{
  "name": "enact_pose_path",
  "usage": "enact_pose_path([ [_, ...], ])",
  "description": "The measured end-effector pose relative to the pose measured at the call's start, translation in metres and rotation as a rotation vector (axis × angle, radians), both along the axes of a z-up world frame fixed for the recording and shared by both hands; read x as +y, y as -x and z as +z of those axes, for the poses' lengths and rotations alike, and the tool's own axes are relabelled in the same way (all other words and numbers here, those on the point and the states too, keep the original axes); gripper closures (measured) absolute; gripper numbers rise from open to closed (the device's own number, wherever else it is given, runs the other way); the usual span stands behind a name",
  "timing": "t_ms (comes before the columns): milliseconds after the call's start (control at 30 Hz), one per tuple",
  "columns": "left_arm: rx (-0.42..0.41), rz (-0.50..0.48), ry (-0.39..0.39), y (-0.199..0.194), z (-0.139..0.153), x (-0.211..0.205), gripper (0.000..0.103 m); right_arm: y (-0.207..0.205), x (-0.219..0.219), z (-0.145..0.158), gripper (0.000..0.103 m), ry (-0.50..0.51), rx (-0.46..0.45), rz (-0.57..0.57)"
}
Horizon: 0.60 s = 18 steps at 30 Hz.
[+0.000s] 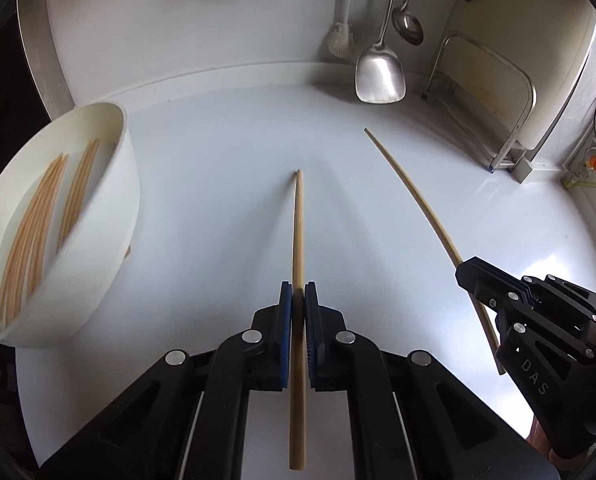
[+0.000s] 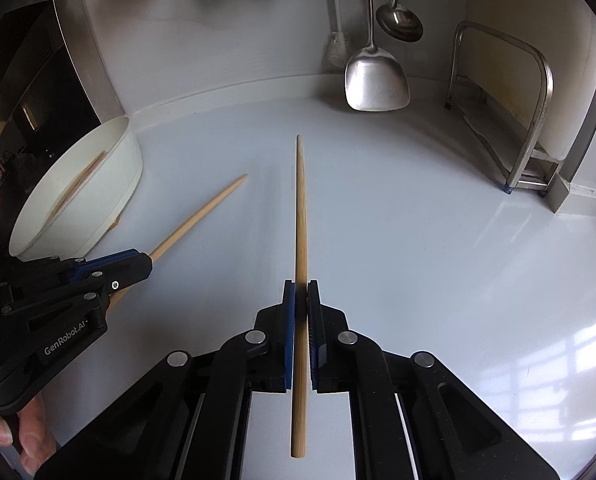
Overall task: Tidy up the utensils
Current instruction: 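Lift both chopsticks and carry them over the white basin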
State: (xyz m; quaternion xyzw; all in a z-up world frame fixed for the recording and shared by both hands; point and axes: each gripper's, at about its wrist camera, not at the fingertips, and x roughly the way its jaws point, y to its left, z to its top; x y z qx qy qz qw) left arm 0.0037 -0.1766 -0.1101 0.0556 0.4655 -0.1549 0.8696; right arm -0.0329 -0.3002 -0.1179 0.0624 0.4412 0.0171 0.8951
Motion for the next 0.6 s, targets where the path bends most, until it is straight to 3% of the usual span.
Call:
enact_pose_path([
  [267, -0.045, -0.001, 0.073, -0.016, 0.060, 0.035, 0.096, -0.007, 0.019, 0.046, 0.097, -0.032, -0.034, -0.031],
  [600, -0.119, -0.029, 0.114, -0.026, 0.110, 0.067, 0.096, -0.007, 0.038, 0.075, 0.097, -0.025, -0.066, -0.071],
])
